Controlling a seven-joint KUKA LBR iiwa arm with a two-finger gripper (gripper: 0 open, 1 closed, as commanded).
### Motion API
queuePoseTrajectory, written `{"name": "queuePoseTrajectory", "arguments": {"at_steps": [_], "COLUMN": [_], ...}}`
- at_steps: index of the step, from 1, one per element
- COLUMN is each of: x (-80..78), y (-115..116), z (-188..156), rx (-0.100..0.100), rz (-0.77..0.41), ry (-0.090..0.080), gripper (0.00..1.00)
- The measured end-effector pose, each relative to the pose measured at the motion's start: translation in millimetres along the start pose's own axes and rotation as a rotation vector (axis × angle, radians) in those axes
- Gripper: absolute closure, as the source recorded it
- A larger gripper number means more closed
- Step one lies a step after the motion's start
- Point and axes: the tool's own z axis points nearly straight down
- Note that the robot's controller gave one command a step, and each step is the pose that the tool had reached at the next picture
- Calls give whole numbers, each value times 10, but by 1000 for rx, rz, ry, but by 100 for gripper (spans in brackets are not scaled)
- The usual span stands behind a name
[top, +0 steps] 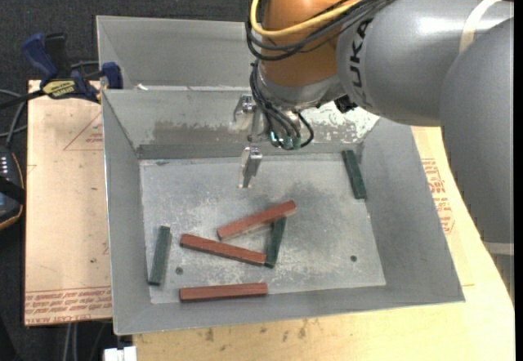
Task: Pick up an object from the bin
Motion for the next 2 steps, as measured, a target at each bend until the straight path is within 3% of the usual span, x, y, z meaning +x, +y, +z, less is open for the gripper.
{"name": "queuePoseTrajectory", "arguments": {"at_steps": [1,2], "x": [-18,398], "y": [-5,26], "z": [-50,512], "rx": [-1,-1], "rz": [2,-5], "ry": [-8,-12], "gripper": [0,0]}}
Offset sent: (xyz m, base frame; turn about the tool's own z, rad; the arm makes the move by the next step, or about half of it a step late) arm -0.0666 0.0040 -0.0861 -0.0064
